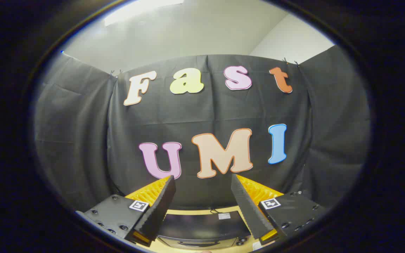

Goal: Open the toaster oven, put the food inside, and close the toaster oven door.

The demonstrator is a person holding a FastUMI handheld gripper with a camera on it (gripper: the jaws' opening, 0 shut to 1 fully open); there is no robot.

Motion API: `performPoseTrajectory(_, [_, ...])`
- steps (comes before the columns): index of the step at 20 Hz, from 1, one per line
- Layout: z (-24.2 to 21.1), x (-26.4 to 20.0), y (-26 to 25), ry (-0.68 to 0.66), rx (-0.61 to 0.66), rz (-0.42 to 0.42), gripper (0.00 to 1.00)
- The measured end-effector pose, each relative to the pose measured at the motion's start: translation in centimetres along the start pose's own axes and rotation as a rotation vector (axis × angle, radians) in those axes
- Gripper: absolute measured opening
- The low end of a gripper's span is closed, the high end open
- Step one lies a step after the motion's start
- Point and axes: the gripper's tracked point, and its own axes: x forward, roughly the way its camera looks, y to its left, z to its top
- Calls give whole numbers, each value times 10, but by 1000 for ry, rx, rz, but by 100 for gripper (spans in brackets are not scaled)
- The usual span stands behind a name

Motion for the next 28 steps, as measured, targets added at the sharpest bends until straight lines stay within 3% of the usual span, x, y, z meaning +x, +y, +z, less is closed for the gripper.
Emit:
performPoseTrajectory(9, [-11,8,-26,21,-14,-46,99])
performPoseTrajectory(18, [3,15,-19,-47,2,-9,98])
performPoseTrajectory(22, [-39,26,-8,-7,6,9,98])
performPoseTrajectory(28, [-155,38,-5,177,24,-4,98])
